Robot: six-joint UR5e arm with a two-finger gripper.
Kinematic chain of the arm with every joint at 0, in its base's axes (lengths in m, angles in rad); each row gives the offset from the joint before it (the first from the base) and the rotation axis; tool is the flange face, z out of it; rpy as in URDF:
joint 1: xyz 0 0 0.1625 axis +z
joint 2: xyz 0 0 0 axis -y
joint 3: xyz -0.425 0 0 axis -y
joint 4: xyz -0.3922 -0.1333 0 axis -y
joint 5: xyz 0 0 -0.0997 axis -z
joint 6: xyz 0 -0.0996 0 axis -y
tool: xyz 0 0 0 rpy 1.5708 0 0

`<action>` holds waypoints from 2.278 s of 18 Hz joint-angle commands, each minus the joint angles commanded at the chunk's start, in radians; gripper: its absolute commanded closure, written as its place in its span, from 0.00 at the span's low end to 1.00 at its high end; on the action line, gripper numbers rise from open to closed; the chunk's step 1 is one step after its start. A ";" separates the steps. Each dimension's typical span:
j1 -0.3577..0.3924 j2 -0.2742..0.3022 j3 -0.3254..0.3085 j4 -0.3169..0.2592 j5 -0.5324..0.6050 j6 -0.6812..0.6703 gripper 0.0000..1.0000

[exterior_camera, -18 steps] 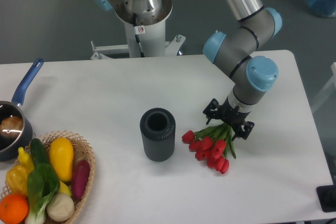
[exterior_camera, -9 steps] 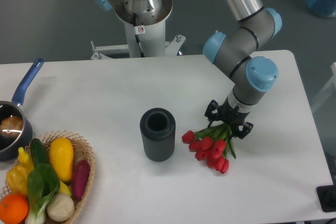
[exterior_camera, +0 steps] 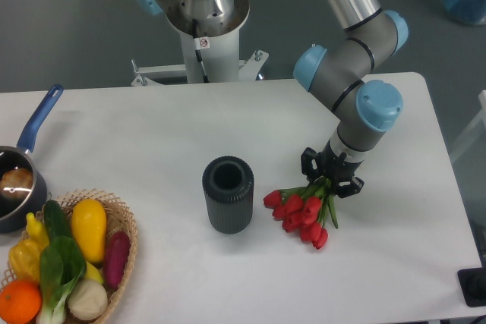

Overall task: Pick up the flowers from the table
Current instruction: 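Close the gripper around the green tulip stems, then lift the gripped tulip bouquet up off the table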

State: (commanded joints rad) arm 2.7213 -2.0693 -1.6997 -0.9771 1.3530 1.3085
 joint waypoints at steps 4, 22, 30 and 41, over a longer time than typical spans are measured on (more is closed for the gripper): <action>0.002 0.005 0.005 0.000 -0.002 0.006 0.75; 0.032 0.106 0.123 -0.005 -0.281 -0.002 0.70; 0.040 0.178 0.155 -0.005 -0.507 -0.008 0.70; 0.054 0.209 0.153 -0.005 -0.719 -0.078 0.70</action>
State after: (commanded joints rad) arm 2.7750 -1.8607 -1.5462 -0.9817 0.6338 1.2303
